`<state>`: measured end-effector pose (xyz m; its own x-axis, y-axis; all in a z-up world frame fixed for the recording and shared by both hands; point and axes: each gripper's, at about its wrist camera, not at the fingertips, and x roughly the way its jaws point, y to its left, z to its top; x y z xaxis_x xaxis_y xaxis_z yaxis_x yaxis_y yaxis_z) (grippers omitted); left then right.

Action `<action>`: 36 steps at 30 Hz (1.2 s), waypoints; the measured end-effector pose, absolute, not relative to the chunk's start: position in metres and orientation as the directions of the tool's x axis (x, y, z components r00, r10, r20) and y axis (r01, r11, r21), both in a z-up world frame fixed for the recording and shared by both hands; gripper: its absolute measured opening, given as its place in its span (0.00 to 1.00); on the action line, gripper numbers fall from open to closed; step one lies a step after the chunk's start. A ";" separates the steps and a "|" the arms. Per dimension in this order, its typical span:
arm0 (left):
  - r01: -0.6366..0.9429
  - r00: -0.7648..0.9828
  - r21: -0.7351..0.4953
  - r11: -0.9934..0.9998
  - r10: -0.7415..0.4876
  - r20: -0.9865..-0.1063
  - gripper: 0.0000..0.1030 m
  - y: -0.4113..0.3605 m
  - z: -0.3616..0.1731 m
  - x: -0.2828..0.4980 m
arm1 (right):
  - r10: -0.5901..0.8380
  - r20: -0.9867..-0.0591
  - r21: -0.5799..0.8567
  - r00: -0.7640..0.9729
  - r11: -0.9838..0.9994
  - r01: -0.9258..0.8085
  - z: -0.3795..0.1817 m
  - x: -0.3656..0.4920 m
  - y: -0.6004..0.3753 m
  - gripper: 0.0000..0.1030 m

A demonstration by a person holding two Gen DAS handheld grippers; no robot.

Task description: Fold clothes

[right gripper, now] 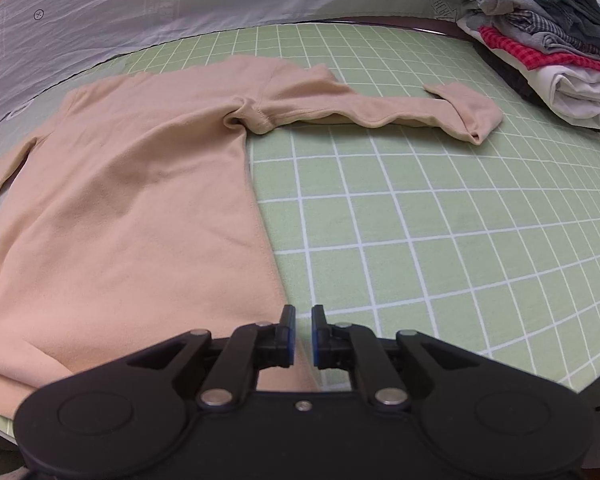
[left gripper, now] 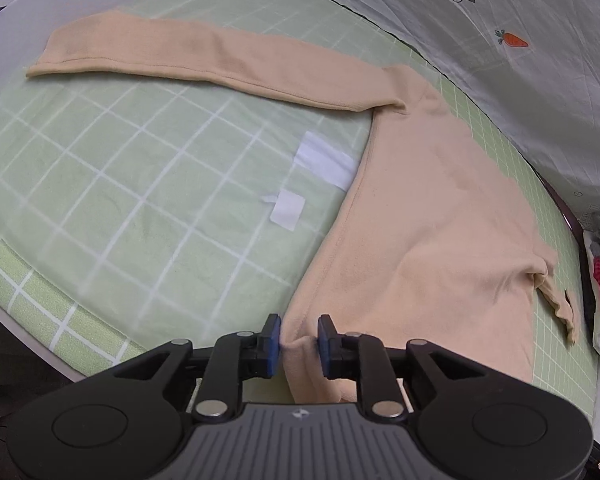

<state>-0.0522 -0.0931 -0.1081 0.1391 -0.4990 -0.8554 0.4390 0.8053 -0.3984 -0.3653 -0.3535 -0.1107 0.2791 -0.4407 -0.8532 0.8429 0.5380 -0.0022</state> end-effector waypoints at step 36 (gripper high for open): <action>0.493 0.223 -0.244 0.835 -0.392 -0.893 0.66 -0.081 -0.096 -0.081 | -0.424 -0.867 -0.090 0.262 0.650 0.755 -0.121 -0.361 -0.340 0.75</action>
<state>-0.0813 -0.0811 -0.0963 0.2225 -0.3919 -0.8927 0.4934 0.8350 -0.2436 -0.3614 -0.3398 -0.1205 0.2617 -0.4238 -0.8671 0.7546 0.6500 -0.0899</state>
